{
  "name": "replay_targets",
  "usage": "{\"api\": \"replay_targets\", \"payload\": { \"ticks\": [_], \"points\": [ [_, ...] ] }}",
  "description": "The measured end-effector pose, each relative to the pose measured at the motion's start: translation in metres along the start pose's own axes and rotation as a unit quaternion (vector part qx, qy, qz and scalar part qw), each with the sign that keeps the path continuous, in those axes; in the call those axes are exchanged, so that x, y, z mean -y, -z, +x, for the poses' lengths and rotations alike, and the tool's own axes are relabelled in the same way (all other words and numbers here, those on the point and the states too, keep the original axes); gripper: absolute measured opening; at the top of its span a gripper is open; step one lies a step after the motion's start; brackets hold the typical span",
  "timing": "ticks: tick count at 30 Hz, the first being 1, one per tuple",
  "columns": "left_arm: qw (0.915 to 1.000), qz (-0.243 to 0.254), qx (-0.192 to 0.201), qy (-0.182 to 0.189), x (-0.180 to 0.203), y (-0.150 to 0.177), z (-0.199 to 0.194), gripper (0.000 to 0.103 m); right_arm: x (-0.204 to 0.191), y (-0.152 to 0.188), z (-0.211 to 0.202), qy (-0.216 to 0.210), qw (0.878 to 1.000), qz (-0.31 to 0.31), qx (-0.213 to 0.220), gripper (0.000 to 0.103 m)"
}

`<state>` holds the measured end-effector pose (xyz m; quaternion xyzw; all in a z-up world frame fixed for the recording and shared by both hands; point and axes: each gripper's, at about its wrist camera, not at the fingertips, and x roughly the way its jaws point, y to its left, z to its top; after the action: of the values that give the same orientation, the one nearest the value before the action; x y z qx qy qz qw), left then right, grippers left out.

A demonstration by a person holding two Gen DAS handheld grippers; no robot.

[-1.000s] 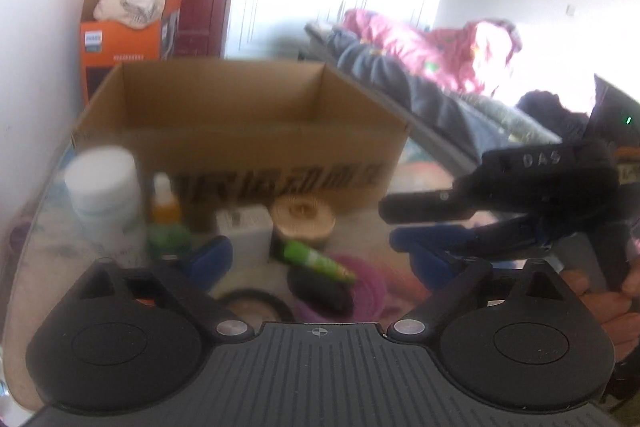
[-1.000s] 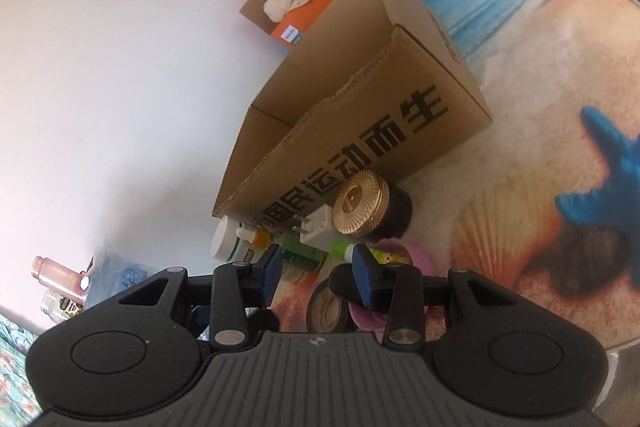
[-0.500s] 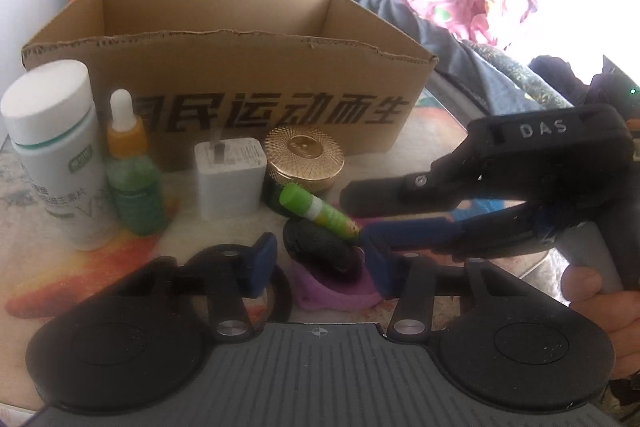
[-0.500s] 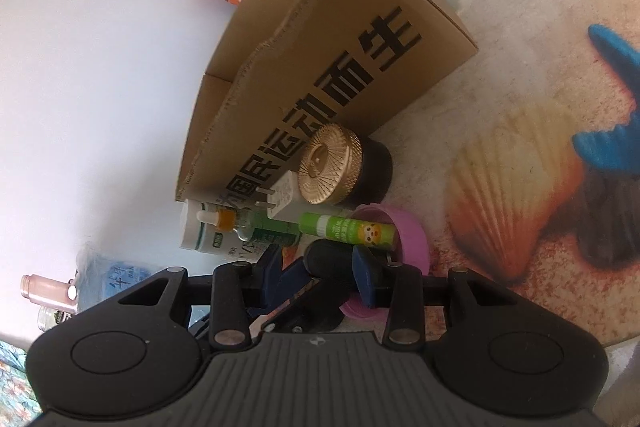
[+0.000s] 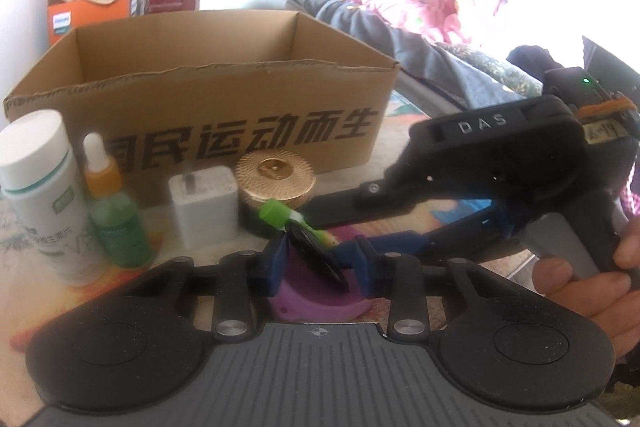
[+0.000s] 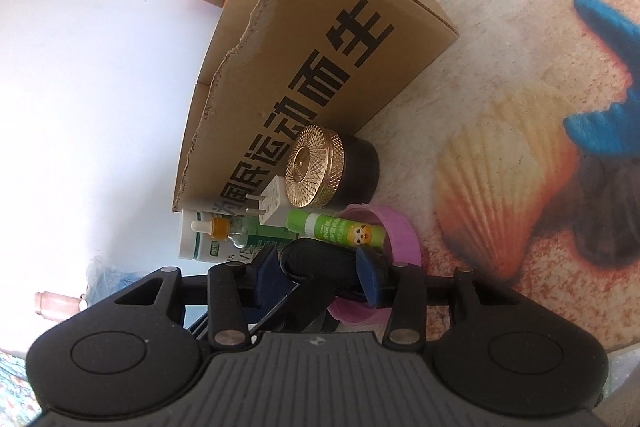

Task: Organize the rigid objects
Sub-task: 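Grasp the second black cylinder in the pink bowl with the right tool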

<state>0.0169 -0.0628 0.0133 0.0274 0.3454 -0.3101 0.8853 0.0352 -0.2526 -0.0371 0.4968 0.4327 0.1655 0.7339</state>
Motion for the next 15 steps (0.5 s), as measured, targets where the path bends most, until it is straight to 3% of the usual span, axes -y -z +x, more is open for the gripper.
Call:
{"api": "replay_targets", "payload": {
  "ticks": [7,15],
  "points": [
    [0.9997,0.022,-0.008,-0.004,0.013,-0.002,0.015,0.034,0.001,-0.001,-0.002,-0.001,1.0,-0.002,0.004,0.049],
    [0.9994,0.033,-0.012,-0.008,0.02,0.002,0.023,0.028,-0.009,0.003,-0.002,0.037,0.998,-0.054,0.02,0.05]
  ]
}}
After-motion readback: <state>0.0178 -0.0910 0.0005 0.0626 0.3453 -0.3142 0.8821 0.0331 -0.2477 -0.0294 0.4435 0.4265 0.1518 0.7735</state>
